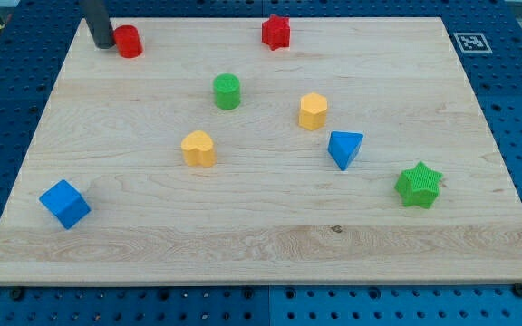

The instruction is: Push the red circle towards the top center

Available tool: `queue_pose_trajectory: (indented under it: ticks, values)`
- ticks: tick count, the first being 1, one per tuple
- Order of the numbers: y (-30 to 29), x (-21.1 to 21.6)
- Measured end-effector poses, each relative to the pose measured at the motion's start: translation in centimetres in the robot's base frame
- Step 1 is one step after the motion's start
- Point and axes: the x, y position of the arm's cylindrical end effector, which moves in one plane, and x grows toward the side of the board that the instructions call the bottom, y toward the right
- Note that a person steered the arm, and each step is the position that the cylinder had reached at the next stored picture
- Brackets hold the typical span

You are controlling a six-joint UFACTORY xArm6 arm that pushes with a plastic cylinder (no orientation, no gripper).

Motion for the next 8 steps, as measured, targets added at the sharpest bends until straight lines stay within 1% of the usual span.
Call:
queue_pose_trajectory:
  ticks: [1,3,6,8]
  values:
    - [1.4,0.0]
    - [5.8,1.9]
    - [12.6,2.0]
    - [15.5,2.1]
